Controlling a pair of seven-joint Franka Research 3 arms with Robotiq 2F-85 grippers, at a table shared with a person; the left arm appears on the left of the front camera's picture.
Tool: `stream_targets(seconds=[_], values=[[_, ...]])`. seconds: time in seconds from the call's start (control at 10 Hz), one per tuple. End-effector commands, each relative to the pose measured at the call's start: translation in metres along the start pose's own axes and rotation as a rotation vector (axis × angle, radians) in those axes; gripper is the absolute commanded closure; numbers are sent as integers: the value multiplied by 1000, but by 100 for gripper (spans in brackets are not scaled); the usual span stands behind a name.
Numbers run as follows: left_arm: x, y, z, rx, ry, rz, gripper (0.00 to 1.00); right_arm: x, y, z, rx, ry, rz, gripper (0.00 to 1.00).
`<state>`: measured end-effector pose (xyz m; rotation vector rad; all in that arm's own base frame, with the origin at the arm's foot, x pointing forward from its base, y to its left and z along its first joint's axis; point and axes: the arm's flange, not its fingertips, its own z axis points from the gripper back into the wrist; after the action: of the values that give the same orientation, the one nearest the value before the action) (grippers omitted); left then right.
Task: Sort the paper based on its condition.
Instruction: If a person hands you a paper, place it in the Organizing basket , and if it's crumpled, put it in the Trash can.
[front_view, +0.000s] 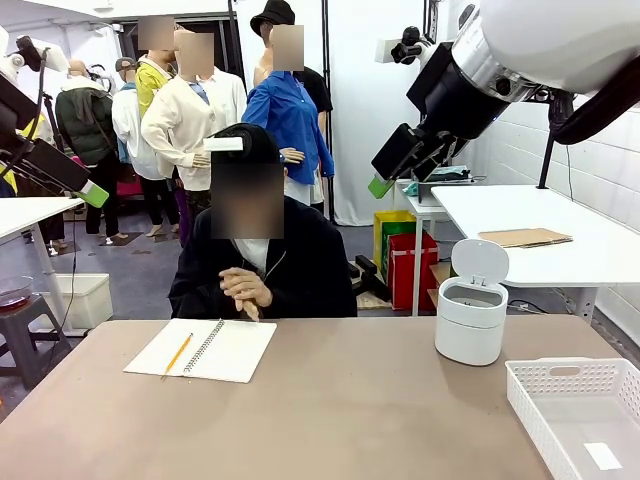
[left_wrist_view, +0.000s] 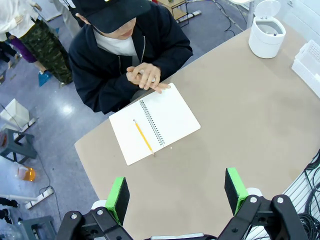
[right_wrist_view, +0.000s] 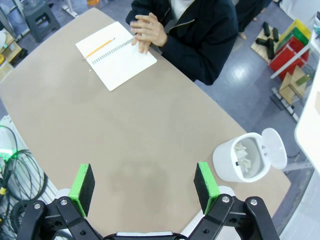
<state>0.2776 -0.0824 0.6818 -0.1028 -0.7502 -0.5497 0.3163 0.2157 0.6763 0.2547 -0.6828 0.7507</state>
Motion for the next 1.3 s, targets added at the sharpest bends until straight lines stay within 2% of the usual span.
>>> stream_targets(seconds=[0.0, 1.2], values=[[-1, 2, 0, 0, 1, 4, 0, 2, 0, -2, 2, 4, 0, 0], [-1, 2, 0, 0, 1, 4, 0, 2, 0, -2, 2, 4, 0, 0]])
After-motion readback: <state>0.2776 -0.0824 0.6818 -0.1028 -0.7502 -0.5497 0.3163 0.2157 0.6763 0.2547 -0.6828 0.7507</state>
